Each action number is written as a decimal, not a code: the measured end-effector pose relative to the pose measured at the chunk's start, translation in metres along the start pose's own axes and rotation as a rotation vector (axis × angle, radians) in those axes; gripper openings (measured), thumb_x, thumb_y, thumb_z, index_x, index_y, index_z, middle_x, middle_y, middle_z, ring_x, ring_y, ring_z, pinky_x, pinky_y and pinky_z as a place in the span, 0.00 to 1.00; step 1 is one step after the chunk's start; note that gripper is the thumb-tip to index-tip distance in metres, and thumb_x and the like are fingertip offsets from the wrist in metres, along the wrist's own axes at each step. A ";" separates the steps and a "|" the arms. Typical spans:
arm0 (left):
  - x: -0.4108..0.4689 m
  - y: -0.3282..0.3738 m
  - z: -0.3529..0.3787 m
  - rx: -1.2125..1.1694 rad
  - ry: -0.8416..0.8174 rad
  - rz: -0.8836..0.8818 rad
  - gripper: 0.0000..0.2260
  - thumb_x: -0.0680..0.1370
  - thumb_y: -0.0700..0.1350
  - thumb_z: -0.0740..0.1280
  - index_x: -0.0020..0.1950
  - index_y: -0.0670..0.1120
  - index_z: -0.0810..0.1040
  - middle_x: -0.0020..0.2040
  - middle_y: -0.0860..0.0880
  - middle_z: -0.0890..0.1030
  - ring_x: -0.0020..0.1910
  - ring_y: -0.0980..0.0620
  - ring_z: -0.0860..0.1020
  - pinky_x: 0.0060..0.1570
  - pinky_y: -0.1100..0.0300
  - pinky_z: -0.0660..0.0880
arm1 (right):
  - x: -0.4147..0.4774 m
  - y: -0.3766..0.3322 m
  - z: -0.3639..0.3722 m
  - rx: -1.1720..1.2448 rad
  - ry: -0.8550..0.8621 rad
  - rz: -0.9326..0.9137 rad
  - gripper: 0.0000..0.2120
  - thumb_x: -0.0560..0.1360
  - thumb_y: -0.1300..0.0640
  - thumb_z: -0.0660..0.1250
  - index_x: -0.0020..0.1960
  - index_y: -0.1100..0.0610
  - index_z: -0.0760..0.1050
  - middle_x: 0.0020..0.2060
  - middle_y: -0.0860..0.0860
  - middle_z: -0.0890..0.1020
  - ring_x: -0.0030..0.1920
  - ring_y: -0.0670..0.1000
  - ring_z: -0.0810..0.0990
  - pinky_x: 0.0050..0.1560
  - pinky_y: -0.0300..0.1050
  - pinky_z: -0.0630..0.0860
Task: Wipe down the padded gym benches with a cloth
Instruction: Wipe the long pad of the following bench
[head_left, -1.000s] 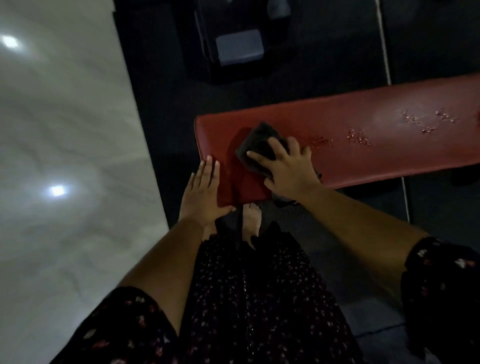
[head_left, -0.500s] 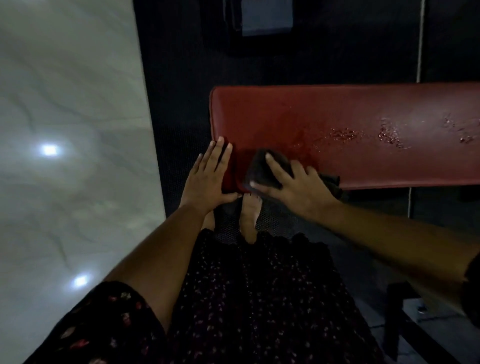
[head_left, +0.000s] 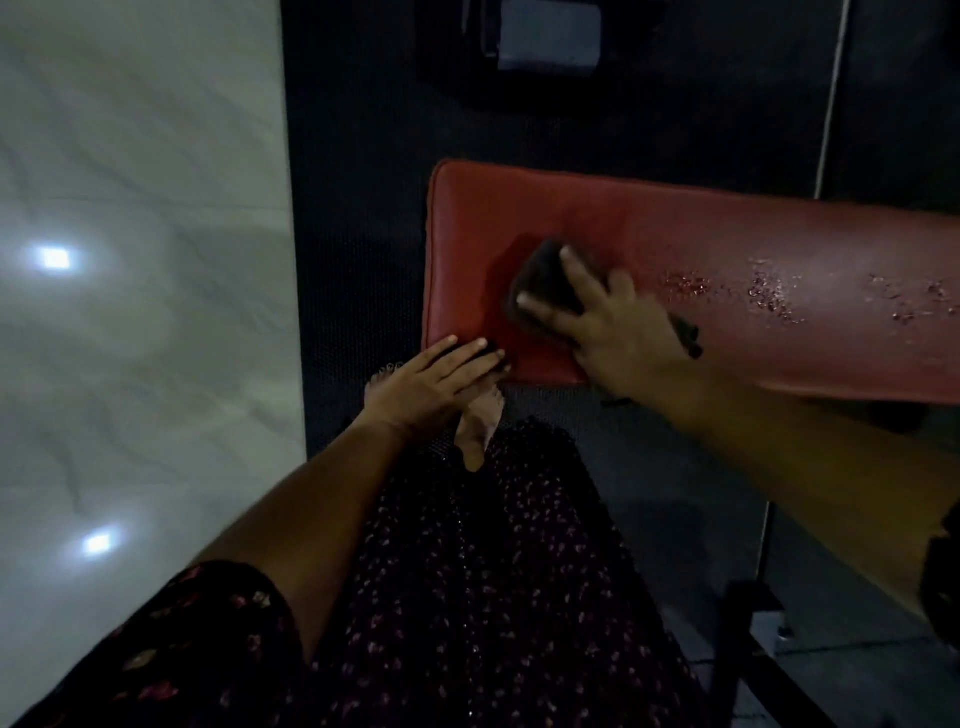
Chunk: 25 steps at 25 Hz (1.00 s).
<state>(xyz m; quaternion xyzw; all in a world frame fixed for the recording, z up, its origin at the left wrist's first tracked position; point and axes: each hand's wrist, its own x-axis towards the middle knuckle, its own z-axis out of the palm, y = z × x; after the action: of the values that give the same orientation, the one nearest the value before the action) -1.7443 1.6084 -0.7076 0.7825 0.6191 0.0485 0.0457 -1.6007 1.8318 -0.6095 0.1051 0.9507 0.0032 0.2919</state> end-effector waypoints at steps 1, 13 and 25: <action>-0.006 -0.001 0.000 -0.067 0.012 -0.068 0.26 0.77 0.46 0.52 0.76 0.45 0.59 0.76 0.45 0.63 0.74 0.45 0.63 0.73 0.50 0.57 | -0.012 -0.011 0.009 -0.068 -0.023 -0.116 0.43 0.76 0.52 0.67 0.76 0.36 0.40 0.77 0.61 0.44 0.57 0.64 0.69 0.42 0.54 0.76; -0.007 0.010 0.003 -0.796 -0.317 -0.971 0.49 0.68 0.79 0.52 0.72 0.61 0.23 0.78 0.48 0.62 0.66 0.44 0.74 0.58 0.41 0.76 | 0.114 0.035 -0.066 0.019 0.029 0.058 0.34 0.78 0.52 0.62 0.76 0.32 0.48 0.78 0.56 0.50 0.64 0.68 0.65 0.54 0.60 0.73; -0.023 -0.029 -0.003 -0.720 -0.501 -0.756 0.48 0.77 0.57 0.69 0.77 0.57 0.30 0.71 0.44 0.72 0.55 0.41 0.78 0.51 0.46 0.77 | 0.036 -0.057 -0.031 -0.405 -0.100 -0.690 0.32 0.81 0.52 0.58 0.77 0.37 0.44 0.78 0.58 0.45 0.60 0.64 0.67 0.45 0.54 0.72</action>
<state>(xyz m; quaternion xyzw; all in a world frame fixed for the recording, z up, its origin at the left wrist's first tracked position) -1.7779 1.5924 -0.7089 0.4298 0.7702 0.0496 0.4686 -1.6581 1.7853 -0.6076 -0.2799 0.8949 0.0871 0.3364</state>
